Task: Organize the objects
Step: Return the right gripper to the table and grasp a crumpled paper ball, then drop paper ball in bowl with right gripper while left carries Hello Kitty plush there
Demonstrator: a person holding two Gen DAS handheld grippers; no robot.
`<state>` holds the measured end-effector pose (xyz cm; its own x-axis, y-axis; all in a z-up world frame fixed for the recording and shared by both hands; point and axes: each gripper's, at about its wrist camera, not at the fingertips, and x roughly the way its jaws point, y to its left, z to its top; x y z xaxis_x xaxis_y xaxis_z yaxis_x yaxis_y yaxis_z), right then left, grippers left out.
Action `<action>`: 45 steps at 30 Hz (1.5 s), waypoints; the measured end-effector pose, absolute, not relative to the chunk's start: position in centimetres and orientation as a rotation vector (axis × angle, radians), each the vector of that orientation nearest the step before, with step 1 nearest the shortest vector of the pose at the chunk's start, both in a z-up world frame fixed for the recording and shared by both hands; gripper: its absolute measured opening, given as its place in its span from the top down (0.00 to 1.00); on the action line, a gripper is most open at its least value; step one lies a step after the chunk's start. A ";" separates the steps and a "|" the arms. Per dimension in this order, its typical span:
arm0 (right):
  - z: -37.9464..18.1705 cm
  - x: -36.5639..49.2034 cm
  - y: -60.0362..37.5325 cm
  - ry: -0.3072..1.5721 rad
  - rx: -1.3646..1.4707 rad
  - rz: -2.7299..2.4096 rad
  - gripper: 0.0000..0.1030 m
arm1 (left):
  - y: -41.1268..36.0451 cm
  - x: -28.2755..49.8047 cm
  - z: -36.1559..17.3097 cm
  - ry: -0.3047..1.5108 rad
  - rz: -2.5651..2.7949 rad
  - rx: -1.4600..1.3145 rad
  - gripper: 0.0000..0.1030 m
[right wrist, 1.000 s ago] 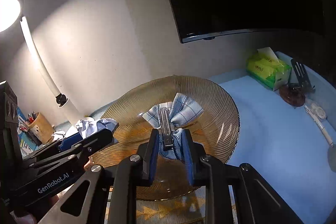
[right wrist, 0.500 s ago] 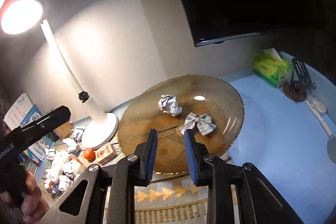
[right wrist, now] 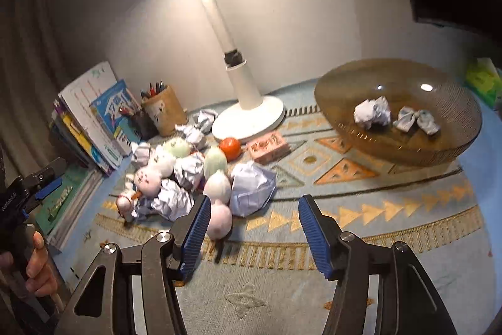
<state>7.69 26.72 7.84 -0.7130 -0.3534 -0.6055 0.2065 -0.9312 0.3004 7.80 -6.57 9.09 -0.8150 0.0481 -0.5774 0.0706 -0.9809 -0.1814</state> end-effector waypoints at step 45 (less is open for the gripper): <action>2.3 6.3 14.4 -0.102 1.135 -2.367 0.55 | -11.1 -0.5 0.8 0.798 -2.875 1.414 0.50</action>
<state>6.34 14.38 2.26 -0.5214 -0.4748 -0.7090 0.4121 -0.8677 0.2781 -0.51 -11.07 0.84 -0.6227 0.3448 -0.7024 0.0663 -0.8712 -0.4865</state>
